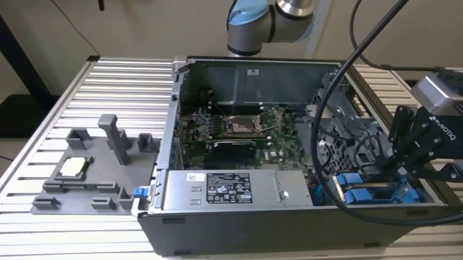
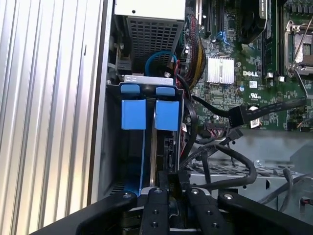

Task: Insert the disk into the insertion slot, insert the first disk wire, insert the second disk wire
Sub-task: 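Insert the first disk wire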

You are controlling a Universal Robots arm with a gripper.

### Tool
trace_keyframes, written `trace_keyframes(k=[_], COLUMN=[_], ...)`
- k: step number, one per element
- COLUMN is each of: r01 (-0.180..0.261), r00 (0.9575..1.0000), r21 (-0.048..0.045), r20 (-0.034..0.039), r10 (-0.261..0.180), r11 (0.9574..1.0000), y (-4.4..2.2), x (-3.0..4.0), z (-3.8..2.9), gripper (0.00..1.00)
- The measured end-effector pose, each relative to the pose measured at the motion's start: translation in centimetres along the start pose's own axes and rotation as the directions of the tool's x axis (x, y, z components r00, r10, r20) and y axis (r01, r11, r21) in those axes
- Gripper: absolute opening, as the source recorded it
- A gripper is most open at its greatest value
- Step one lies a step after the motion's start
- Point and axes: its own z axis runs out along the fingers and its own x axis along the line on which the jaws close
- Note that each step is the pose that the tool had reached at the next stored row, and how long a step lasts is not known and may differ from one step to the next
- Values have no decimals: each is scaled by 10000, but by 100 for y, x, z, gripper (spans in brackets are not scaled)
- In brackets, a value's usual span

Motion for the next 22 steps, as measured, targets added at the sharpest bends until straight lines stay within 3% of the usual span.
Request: trace_keyframes(k=[8, 9, 11, 12, 22], r01=[-104, -147, -229, -258, -323], r00=[9999, 9999, 9997, 9996, 9994], r21=[0, -12, -47, -62, -107], r20=[23, 33, 54, 62, 87], r10=[104, 147, 229, 258, 324], r11=[9999, 9999, 9997, 9996, 9994], y=[-3, -3, 0, 3, 52], x=[20, 27, 36, 39, 29], z=[48, 48, 38, 21, -283], gripper=[20, 26, 26, 33, 33])
